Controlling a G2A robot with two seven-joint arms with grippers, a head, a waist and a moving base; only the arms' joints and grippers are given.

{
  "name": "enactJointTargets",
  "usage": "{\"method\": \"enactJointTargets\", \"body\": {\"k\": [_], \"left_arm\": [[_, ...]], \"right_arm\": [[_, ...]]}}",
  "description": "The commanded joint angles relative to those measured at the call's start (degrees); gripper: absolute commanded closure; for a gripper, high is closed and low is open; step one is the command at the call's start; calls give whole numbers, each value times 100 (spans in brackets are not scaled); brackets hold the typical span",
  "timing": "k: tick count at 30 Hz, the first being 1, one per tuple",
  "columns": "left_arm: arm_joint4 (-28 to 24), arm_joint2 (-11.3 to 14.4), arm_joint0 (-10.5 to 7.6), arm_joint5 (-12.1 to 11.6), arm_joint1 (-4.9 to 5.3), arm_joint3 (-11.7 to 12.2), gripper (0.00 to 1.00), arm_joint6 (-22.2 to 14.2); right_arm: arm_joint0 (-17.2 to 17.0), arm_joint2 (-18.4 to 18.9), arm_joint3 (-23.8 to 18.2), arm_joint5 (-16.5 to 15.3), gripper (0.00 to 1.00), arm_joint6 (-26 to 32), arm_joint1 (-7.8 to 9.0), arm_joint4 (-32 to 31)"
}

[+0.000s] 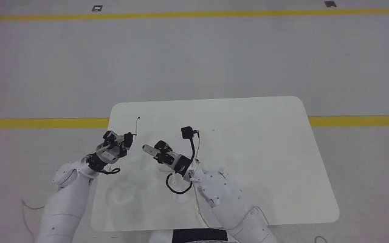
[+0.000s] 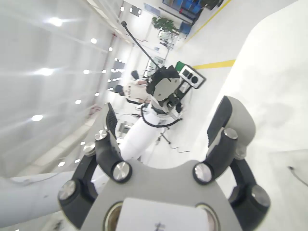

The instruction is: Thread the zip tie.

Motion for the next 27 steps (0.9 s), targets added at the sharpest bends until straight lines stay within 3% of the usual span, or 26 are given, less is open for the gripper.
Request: {"method": "enactJointTargets", "body": {"k": [1, 4, 6, 8, 14, 17, 20, 26, 27], "left_arm": [[-201, 78, 26, 225, 33, -18, 100, 5], [-512, 208, 21, 514, 76, 51, 100, 5], [-528, 276, -4, 477, 106, 112, 100, 5], [-461, 330, -24, 286, 139, 111, 100, 5], [-461, 330, -24, 286, 139, 111, 100, 5], [-620, 415, -1, 292, 116, 18, 100, 223], [-810, 457, 29, 268, 101, -6, 100, 210], [-1021, 507, 41, 153, 91, -23, 100, 108], [-1056, 520, 45, 141, 89, -27, 100, 83]], "right_arm": [[108, -7, 85, 61, 0, 325, 6, 811], [251, -19, 320, 61, 0, 683, -10, 1587], [331, -81, 440, 61, 0, 762, -26, 1662], [331, -81, 440, 61, 0, 762, -26, 1662], [316, -86, 439, 69, 0, 757, -28, 1704], [262, -115, 534, 61, 0, 1054, -53, 2641], [335, -119, 737, 61, 0, 1432, -82, 3435], [551, -196, 1137, 61, 0, 1848, -176, 4306], [598, -222, 1224, 61, 10, 1895, -199, 4402]]}}
